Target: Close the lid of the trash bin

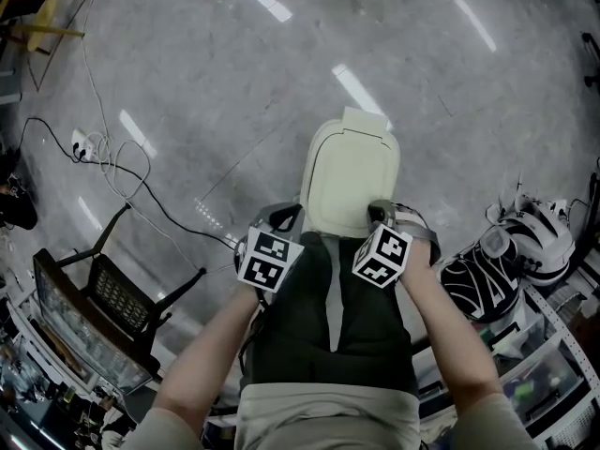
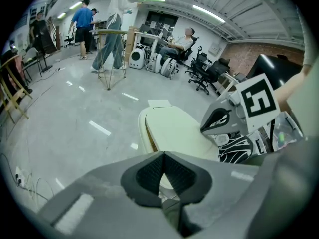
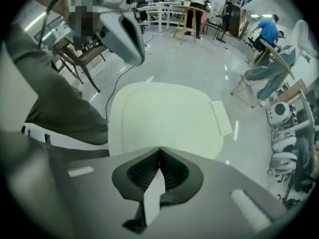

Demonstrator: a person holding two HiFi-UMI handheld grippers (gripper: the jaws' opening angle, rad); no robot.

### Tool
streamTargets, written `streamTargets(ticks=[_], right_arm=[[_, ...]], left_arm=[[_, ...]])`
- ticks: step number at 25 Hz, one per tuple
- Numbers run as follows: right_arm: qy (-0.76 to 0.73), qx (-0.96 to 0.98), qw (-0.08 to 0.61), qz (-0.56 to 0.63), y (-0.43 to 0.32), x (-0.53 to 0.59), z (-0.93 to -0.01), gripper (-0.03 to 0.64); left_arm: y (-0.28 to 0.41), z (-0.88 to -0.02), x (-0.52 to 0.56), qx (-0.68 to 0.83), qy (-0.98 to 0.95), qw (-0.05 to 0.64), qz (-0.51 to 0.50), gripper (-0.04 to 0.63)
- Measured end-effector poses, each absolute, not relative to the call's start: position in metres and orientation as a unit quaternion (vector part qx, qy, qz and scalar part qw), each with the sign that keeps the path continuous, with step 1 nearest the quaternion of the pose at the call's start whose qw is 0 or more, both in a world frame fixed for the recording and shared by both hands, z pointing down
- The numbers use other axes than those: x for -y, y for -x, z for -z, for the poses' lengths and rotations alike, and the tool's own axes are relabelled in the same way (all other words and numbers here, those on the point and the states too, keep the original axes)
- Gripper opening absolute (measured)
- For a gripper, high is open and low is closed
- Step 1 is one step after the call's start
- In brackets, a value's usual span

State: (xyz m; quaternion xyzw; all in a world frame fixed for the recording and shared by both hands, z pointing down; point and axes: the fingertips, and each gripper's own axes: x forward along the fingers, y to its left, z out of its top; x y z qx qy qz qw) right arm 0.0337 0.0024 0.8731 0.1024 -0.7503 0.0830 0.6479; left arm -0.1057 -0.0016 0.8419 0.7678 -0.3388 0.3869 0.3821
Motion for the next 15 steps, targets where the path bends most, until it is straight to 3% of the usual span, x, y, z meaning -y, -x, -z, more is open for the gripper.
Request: streamTargets(ticks=[15], right_arm=[[-0.087,0.765,0.611,-0.186,-0.024,-0.004,-0.912,0.005]], left_arm=[[0.119,-0.847,0.010,0.338,-0.761,0.392,-0.392,0.003]])
